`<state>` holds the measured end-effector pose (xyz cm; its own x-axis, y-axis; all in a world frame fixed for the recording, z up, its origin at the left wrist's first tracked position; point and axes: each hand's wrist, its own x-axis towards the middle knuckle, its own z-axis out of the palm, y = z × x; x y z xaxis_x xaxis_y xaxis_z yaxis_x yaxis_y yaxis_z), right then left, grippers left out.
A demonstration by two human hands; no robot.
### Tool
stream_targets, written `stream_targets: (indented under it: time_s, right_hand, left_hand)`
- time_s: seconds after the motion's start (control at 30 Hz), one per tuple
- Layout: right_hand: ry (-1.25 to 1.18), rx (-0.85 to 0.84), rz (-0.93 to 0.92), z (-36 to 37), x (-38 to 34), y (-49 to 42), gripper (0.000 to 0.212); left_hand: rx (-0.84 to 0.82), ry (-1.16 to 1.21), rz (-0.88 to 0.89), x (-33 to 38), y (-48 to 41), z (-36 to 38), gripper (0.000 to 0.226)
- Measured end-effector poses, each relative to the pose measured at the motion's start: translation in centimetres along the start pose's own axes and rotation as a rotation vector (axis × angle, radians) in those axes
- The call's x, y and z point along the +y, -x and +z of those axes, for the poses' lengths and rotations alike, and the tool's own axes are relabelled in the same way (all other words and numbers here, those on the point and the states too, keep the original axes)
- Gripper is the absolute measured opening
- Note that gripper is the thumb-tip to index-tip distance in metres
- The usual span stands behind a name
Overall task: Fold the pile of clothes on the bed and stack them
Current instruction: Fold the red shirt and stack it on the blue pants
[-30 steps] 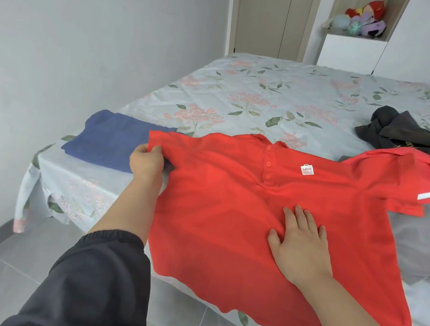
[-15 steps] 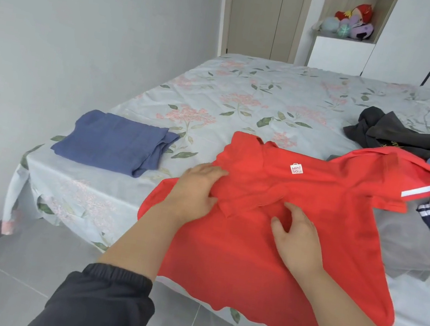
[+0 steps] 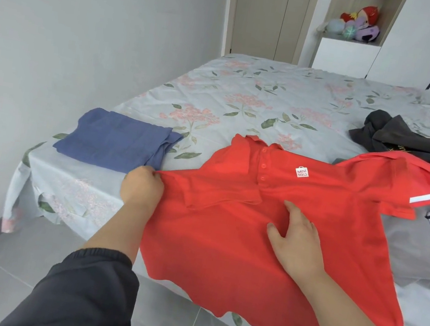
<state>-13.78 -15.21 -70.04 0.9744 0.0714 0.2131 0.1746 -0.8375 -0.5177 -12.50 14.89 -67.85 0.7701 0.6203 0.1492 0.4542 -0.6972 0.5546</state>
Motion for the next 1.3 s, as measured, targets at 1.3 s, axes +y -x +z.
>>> stream_targets:
  time_s: [1.3]
  right_hand:
    - [-0.579,-0.440,0.490,4.7,-11.2,-17.4,0.034]
  left_hand:
    - [0.147,-0.078,0.644,-0.1,0.6,1.3,0.037]
